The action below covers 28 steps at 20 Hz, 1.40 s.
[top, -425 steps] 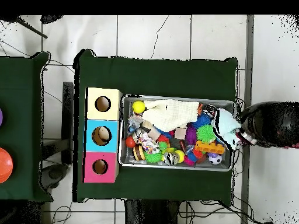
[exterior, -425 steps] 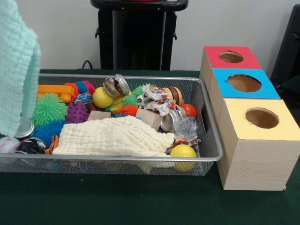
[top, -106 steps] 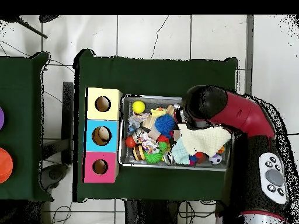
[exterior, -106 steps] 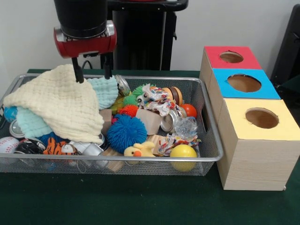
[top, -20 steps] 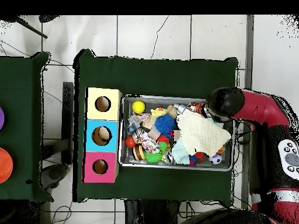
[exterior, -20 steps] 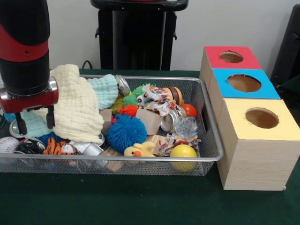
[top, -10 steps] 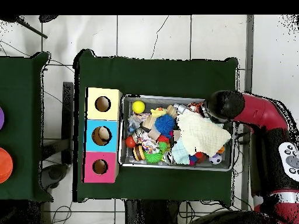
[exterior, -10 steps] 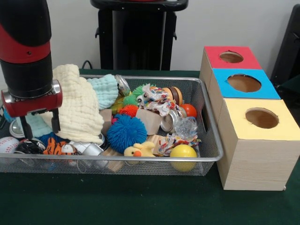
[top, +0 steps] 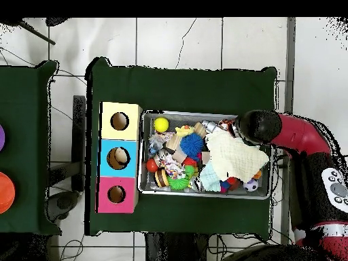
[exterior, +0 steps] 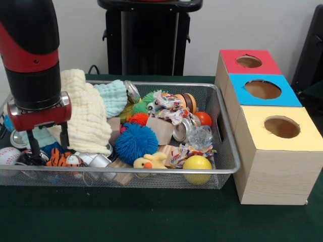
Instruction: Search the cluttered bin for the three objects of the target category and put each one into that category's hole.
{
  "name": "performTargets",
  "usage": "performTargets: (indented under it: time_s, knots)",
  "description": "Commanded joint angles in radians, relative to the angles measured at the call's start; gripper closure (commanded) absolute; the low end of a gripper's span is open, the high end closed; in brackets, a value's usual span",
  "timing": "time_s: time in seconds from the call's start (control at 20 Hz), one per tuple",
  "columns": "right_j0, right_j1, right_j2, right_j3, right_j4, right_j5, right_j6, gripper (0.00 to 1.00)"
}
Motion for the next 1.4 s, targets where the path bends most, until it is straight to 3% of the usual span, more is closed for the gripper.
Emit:
performTargets:
  time_s: [0.05, 0.3, 0.9, 1.2, 1.4]
  knots:
    - [0.002, 0.047, 0.050, 0.086, 0.002, -0.063, 0.035, 0.00]
    - [0.016, 0.063, 0.029, 0.080, 0.039, -0.049, 0.114, 0.00]
    - [0.035, 0.090, -0.038, 0.070, 0.045, 0.012, 0.140, 0.00]
    - [0.079, 0.091, -0.088, 0.038, -0.025, 0.066, 0.067, 0.00]
    - [0.090, 0.077, -0.101, 0.044, -0.069, 0.029, 0.002, 0.00]
